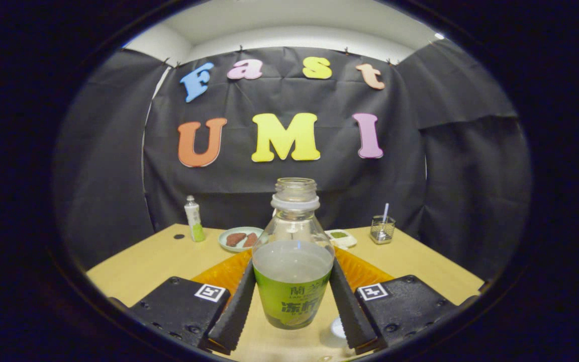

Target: Take the bottle from table, then pour the juice into the cup, finally place the bottle on the coaster

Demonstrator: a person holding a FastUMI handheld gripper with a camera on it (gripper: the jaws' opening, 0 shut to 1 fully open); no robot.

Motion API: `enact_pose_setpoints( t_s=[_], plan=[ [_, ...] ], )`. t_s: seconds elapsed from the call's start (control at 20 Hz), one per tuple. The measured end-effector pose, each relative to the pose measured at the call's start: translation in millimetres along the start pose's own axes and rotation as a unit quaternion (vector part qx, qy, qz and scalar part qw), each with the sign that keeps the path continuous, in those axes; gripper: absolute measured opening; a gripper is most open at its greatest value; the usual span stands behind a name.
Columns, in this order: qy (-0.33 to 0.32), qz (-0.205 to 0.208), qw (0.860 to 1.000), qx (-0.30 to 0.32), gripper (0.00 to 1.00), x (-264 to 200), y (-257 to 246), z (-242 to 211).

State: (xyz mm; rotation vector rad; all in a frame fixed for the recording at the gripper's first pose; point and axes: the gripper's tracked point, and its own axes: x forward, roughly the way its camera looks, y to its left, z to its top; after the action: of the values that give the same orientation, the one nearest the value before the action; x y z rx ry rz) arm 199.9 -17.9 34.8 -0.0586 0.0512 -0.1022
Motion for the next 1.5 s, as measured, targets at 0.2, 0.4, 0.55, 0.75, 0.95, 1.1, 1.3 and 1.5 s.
enact_pose_setpoints(
  t_s=[0.2,0.4,0.55,0.75,0.95,1.1,1.3,1.5],
  plan=[
    [-0.026,0.024,0.999,-0.019,0.81,37,18,-7],
    [-0.026,0.037,0.999,-0.028,0.81,68,22,-29],
    [-0.024,0.048,0.998,-0.016,0.82,88,21,-39],
    [-0.008,0.063,0.998,0.001,0.81,104,22,-55],
    [-0.001,0.074,0.997,0.016,0.82,106,25,-61],
    [0.012,0.061,0.998,0.006,0.83,106,19,-66],
    [-0.004,0.077,0.997,0.012,0.89,100,24,-58],
    [-0.004,0.079,0.997,-0.002,1.0,91,23,-51]
  ],
)
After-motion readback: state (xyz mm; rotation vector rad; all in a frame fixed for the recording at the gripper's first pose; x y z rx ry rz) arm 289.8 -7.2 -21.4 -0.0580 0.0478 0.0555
